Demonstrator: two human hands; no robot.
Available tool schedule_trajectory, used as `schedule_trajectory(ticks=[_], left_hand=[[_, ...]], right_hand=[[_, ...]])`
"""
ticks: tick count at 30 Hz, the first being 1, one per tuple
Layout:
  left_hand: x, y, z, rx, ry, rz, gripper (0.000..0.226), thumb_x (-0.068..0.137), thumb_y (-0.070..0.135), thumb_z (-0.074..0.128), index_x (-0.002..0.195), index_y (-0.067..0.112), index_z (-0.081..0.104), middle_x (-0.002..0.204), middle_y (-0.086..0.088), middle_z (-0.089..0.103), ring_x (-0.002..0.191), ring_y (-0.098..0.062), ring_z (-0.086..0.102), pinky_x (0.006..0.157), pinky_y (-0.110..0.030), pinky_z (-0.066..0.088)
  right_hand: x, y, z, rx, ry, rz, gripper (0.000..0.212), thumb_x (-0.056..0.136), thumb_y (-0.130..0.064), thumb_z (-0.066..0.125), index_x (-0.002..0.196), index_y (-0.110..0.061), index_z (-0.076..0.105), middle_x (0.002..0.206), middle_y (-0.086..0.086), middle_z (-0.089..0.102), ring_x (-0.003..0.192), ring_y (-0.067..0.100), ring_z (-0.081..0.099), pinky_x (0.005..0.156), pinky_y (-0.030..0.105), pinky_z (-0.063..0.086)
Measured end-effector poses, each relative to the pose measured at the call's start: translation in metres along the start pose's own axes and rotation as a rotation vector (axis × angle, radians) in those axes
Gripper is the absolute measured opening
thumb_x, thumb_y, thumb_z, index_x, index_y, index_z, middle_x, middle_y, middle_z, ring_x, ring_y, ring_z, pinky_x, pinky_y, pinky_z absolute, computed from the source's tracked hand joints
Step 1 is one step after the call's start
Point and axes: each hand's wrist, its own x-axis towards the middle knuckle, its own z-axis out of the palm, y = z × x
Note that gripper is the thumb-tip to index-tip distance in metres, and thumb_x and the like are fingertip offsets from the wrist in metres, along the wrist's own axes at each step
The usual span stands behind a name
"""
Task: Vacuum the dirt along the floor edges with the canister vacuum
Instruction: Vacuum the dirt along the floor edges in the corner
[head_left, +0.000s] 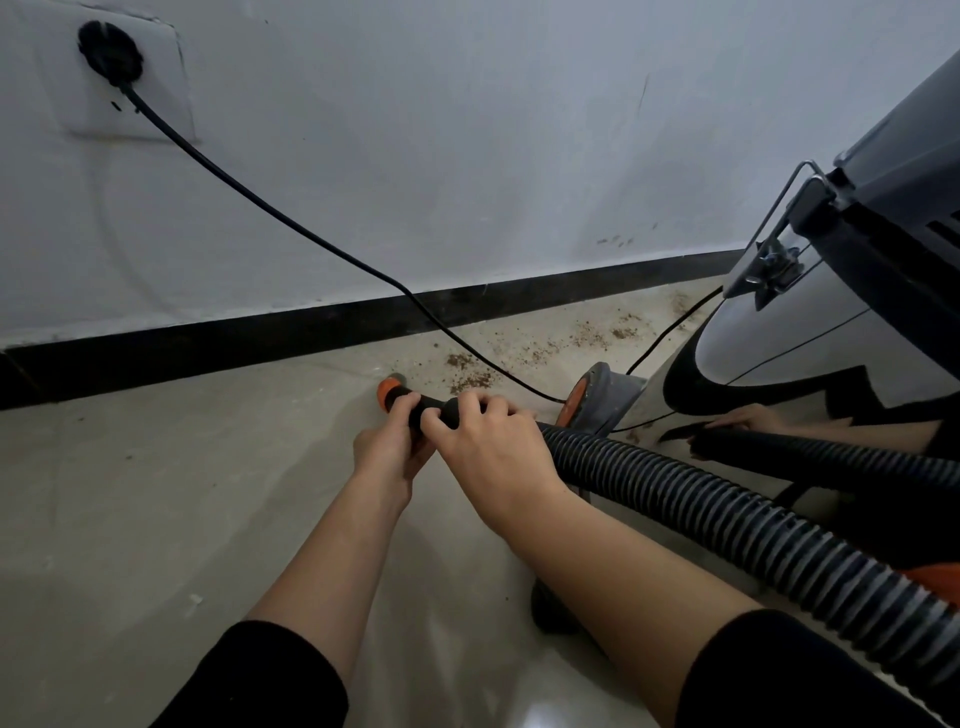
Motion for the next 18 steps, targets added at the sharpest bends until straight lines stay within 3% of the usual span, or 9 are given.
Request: schedule_trajectory(ticks=[5, 10, 18], left_hand=[[0.006, 0.006, -0.003, -0.017, 0.024, 0.008, 0.034, 0.089, 0.026, 0.07, 0.111, 0.001, 0.062, 0.094, -0.015, 0.069, 0.082, -0.022, 0.068, 0.064, -0.029, 0.057], [0.013, 0.011, -0.006, -0.026, 0.002, 0.027, 0.039, 0.088, 0.027, 0.071, 0.115, 0.0, 0.064, 0.098, -0.015, 0.07, 0.086, -0.022, 0.069, 0.059, -0.026, 0.054], [0.012, 0.014, -0.004, -0.013, -0.039, 0.04, 0.034, 0.089, 0.021, 0.071, 0.111, -0.003, 0.065, 0.087, -0.014, 0.07, 0.072, -0.019, 0.069, 0.049, -0.021, 0.054]], right_hand=[[0.011, -0.005, 0.001, 0.012, 0.01, -0.001, 0.066, 0.09, -0.01, 0.055, 0.144, -0.013, 0.017, 0.135, 0.033, 0.031, 0.113, 0.048, 0.048, 0.089, 0.055, 0.048], [0.022, -0.009, 0.001, 0.012, 0.016, 0.009, 0.07, 0.088, -0.01, 0.058, 0.144, -0.012, 0.016, 0.133, 0.033, 0.032, 0.112, 0.048, 0.048, 0.089, 0.055, 0.047], [0.026, -0.011, 0.006, 0.011, 0.017, 0.043, 0.068, 0.089, -0.008, 0.053, 0.145, -0.01, 0.015, 0.132, 0.035, 0.031, 0.111, 0.049, 0.048, 0.087, 0.056, 0.046]])
